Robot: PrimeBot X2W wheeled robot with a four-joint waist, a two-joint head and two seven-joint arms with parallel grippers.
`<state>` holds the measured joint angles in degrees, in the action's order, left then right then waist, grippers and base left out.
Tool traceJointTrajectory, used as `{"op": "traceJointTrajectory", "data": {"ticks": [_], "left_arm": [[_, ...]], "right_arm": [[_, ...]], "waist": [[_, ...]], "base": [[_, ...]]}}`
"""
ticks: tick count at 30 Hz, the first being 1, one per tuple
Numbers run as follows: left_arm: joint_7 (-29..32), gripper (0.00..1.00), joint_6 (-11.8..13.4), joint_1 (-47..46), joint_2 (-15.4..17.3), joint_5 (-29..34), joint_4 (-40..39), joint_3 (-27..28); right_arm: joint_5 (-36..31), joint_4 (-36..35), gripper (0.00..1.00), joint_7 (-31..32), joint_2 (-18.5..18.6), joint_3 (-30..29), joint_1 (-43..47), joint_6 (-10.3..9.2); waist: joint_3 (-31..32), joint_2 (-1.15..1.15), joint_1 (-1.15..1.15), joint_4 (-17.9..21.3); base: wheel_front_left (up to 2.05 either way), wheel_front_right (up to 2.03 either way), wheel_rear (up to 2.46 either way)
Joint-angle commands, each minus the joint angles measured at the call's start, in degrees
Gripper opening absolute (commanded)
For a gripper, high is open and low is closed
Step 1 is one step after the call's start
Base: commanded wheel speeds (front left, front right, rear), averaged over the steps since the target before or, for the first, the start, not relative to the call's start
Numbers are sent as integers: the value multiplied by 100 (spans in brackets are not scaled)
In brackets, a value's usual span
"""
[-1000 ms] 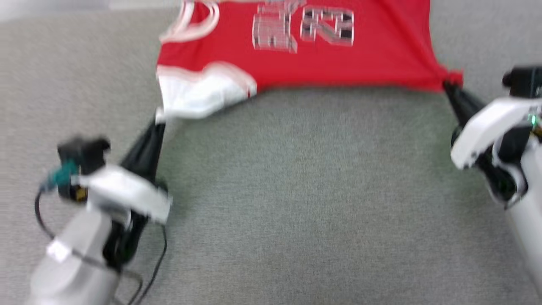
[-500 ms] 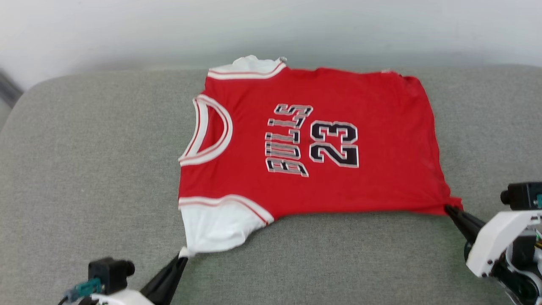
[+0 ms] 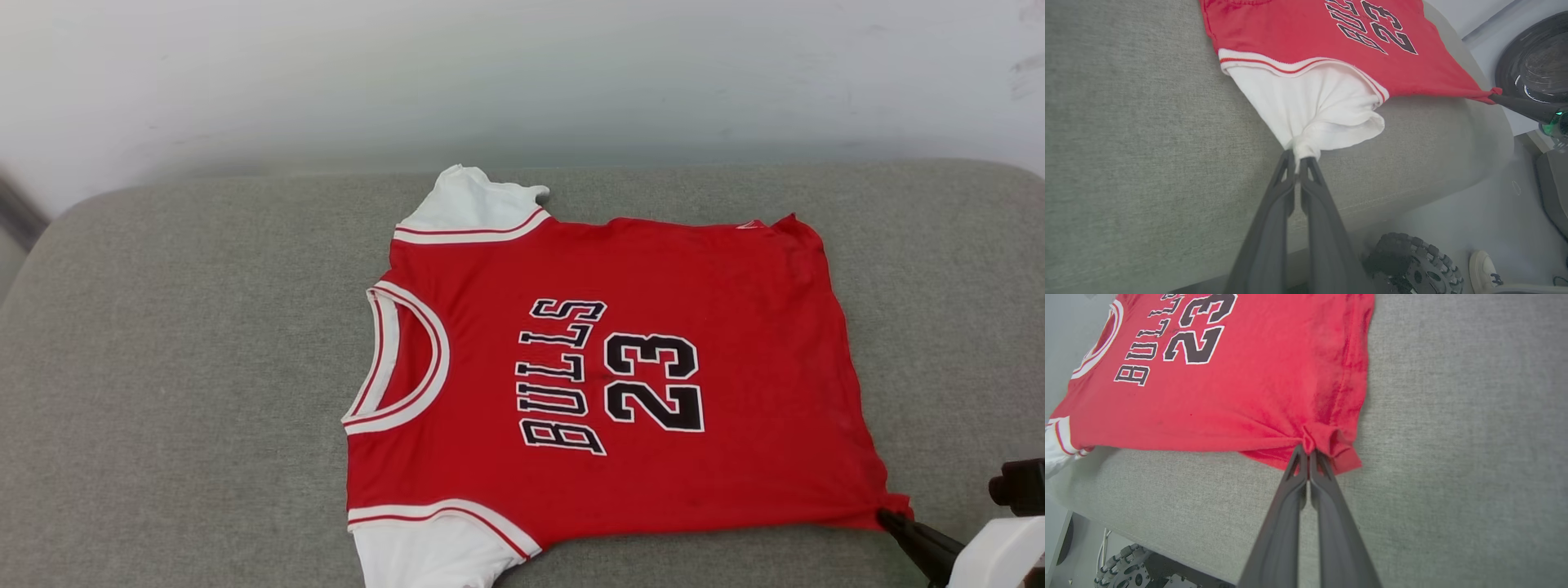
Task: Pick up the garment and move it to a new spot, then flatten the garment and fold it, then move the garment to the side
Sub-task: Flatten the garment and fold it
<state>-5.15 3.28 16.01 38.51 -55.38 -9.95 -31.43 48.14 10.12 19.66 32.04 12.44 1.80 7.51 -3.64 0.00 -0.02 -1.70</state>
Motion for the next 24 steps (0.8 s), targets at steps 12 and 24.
{"op": "traceJointTrajectory", "data": {"ticks": [12,24], "left_arm": [[-169,0,-120,-1129,-193,44,-347,410],[16,0,-383,-2907,-421,249,416,560]], "right_arm": [[-135,-867,0,354,-529,-763,-93,-3],[-771,-805,0,998,-963,-1106,-1179,-3]], "waist": [[-358,0,2,-40],[-1068,0,2,72]], "base": [[0,0,0],[0,0,0]]}}
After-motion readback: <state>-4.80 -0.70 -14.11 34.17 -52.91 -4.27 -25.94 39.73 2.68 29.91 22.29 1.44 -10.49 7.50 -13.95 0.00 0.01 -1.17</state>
